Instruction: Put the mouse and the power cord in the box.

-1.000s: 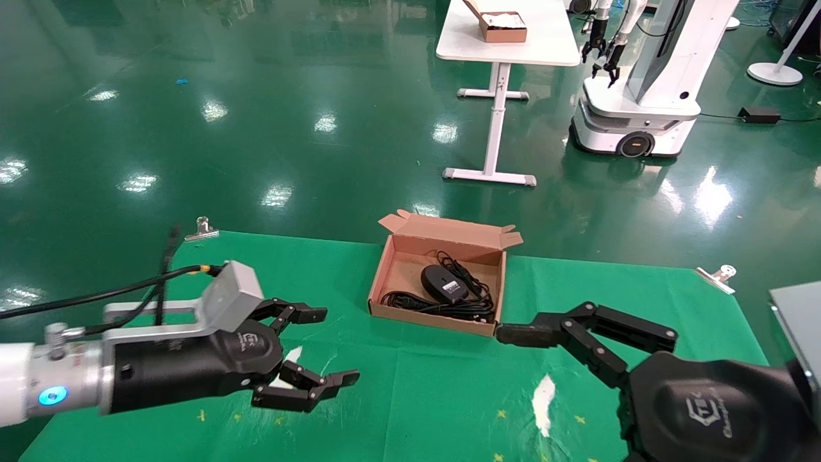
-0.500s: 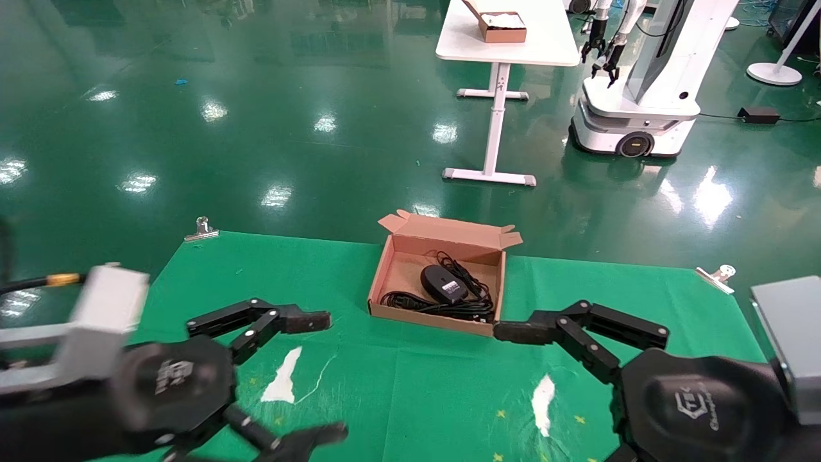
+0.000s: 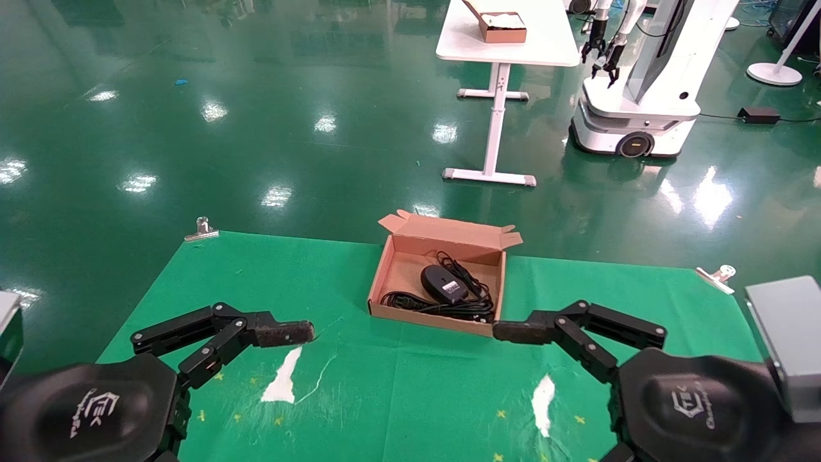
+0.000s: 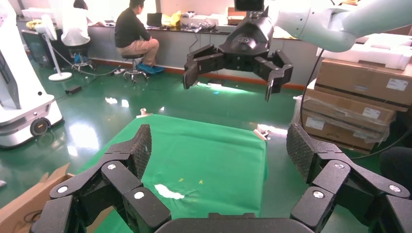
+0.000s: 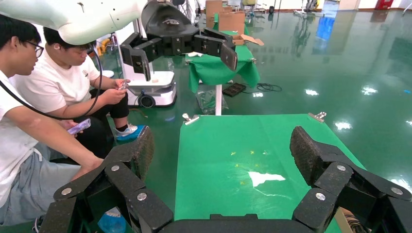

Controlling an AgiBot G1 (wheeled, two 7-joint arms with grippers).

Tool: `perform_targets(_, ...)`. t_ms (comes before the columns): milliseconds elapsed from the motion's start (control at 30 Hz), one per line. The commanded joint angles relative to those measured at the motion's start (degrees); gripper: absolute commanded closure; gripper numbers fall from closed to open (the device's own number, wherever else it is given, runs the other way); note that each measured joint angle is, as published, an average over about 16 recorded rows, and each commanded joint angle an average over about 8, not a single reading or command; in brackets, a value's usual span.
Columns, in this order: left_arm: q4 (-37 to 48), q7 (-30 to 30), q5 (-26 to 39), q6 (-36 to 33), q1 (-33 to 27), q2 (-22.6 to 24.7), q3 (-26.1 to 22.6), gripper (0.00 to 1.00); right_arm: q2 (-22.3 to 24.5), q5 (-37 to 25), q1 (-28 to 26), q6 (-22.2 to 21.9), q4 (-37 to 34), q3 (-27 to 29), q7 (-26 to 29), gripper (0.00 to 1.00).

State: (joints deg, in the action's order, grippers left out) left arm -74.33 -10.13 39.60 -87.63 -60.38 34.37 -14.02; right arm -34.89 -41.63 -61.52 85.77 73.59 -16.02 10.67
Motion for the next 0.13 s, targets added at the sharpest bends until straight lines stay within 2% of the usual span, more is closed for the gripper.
perform_targets(33,0.18,-0.17,0.53,0.46,-0.27,0.14,-0.48,0.0,-0.02,-0.04,-0.01,-0.02,-0.02,-0.03,0.0,0.0)
perform_targets(133,0.26,-0.22,0.76,0.66,-0.39,0.21,-0.69,0.0,-0.02,-0.05,-0.02,-0.02,-0.02,-0.04,-0.01,0.0)
